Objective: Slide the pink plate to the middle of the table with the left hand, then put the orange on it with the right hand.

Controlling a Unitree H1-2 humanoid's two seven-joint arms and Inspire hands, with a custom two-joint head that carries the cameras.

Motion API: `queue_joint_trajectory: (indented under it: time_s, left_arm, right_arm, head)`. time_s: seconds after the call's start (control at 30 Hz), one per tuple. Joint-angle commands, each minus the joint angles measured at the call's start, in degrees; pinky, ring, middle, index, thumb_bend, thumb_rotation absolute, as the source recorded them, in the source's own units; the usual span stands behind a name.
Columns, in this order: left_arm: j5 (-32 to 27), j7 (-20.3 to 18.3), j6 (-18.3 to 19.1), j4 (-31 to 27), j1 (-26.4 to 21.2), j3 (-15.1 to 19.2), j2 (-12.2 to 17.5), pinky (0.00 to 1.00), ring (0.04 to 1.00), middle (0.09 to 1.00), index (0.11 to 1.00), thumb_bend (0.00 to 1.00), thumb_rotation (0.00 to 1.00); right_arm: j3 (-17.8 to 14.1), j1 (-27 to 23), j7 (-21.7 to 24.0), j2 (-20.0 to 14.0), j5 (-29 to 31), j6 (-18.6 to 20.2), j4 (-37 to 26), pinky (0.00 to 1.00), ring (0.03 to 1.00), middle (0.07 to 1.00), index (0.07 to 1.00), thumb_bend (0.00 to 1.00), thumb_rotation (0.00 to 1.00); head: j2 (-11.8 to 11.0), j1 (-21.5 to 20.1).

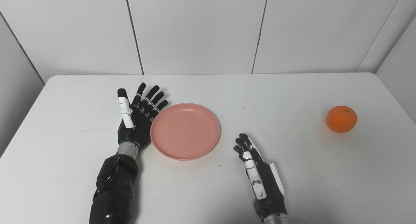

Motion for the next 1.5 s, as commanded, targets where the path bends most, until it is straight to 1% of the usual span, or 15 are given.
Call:
queue_joint_trajectory:
  time_s: [0.0,0.1,0.3,0.4,0.53,0.67,0.77,0.83,0.87,0.97,1.1,1.2,1.27,1.37,1.47]
  left_arm:
    - [0.34,1.94,4.42,1.52,1.87,-0.38,-1.21,0.79,0.866,0.865,1.000,0.98,0.90]
    - [0.26,1.80,4.75,1.15,1.87,-0.57,-1.67,0.80,0.869,0.870,1.000,0.98,0.90]
    - [0.41,1.54,5.15,0.32,1.84,-0.75,-2.38,0.79,0.861,0.876,1.000,0.96,0.91]
    - [0.45,1.56,5.05,0.55,1.79,-0.82,-2.58,0.79,0.853,0.872,1.000,0.96,0.91]
    - [0.13,1.66,5.28,0.88,1.68,-0.71,-2.85,0.81,0.866,0.890,1.000,0.96,0.90]
    - [0.37,1.31,4.95,1.49,1.62,-0.95,-2.88,0.80,0.871,0.884,1.000,0.96,0.90]
    - [0.48,1.08,4.42,2.48,1.44,-0.90,-2.80,0.81,0.874,0.884,1.000,0.96,0.89]
    - [0.55,0.93,4.13,2.90,1.41,-0.85,-2.73,0.82,0.873,0.881,1.000,0.97,0.89]
    - [0.54,0.83,4.02,3.07,1.39,-0.81,-2.70,0.82,0.874,0.883,1.000,0.96,0.90]
    - [0.71,0.57,3.66,3.68,1.31,-0.71,-2.38,0.82,0.873,0.881,1.000,0.95,0.90]
    - [0.79,-0.01,3.34,4.35,1.02,-0.50,-1.84,0.81,0.877,0.878,1.000,0.96,0.91]
    - [0.62,-0.52,3.14,4.81,0.72,-0.21,-1.61,0.80,0.880,0.878,1.000,0.96,0.91]
    - [0.48,-0.65,3.24,4.91,0.58,-0.04,-1.57,0.81,0.884,0.877,1.000,0.95,0.91]
    - [0.19,-0.32,3.62,5.08,0.28,0.19,-1.63,0.82,0.882,0.879,1.000,0.95,0.91]
    - [0.40,-0.24,3.24,5.61,0.02,0.10,-1.64,0.82,0.879,0.873,1.000,0.96,0.91]
  right_arm:
    - [0.47,0.79,-0.41,2.14,-0.39,0.01,-1.47,0.97,0.908,0.922,0.928,0.80,0.94]
    - [0.64,0.76,-0.57,2.21,-0.61,0.06,-1.50,0.97,0.909,0.921,0.928,0.79,0.94]
    - [0.61,0.52,-0.62,2.22,-0.61,-0.46,-1.00,0.97,0.910,0.918,0.925,0.78,0.94]
    - [0.59,0.42,-0.62,2.15,-0.69,-0.61,-0.70,0.98,0.913,0.920,0.926,0.79,0.94]
    - [0.50,0.26,-0.66,2.09,-0.84,-0.77,-0.34,0.98,0.913,0.920,0.927,0.79,0.94]
    - [0.28,0.12,-0.76,2.09,-1.00,-0.93,-0.07,0.97,0.909,0.916,0.926,0.79,0.94]
    - [-0.52,-0.03,-1.00,2.08,-0.60,-0.99,-0.12,0.96,0.904,0.917,0.929,0.79,0.94]
    - [-1.43,0.01,-1.28,2.28,0.22,-1.32,-0.40,0.99,0.906,0.918,0.928,0.80,0.93]
    - [-1.87,0.05,-1.41,2.40,0.60,-1.55,-0.55,1.00,0.918,0.920,0.924,0.79,0.91]
    - [-3.29,0.18,-2.35,1.97,-0.14,-2.57,-1.91,1.00,0.923,0.921,0.924,0.76,0.92]
    - [-4.70,-0.23,-4.00,1.60,-2.17,-3.73,-4.19,0.97,0.916,0.917,0.915,0.77,0.92]
    - [-5.21,-1.05,-4.01,0.82,-3.43,-2.40,-6.82,0.97,0.923,0.921,0.914,0.81,0.94]
    - [-5.49,-1.60,-3.45,0.12,-3.29,-1.50,-8.24,0.96,0.942,0.944,0.928,0.83,0.96]
    - [-6.55,-2.68,-2.38,-1.15,-2.99,1.19,-10.79,0.99,0.954,0.954,0.936,0.86,0.97]
    - [-8.16,-3.75,-1.36,-2.25,-2.82,3.07,-12.41,1.00,0.951,0.954,0.939,0.89,0.99]
  head:
    - [0.04,0.01]
    - [0.12,-0.19]
    - [0.01,-0.32]
    - [-0.25,-0.35]
    - [-0.40,-0.43]
    - [-0.51,-0.68]
    - [-0.91,-0.98]
    - [-1.02,-0.87]
    - [-1.02,-0.87]
    - [-1.33,-1.12]
    - [-1.61,-1.72]
    - [-1.65,-2.11]
    - [-1.65,-2.11]
    - [-1.83,-2.43]
    - [-2.06,-2.76]
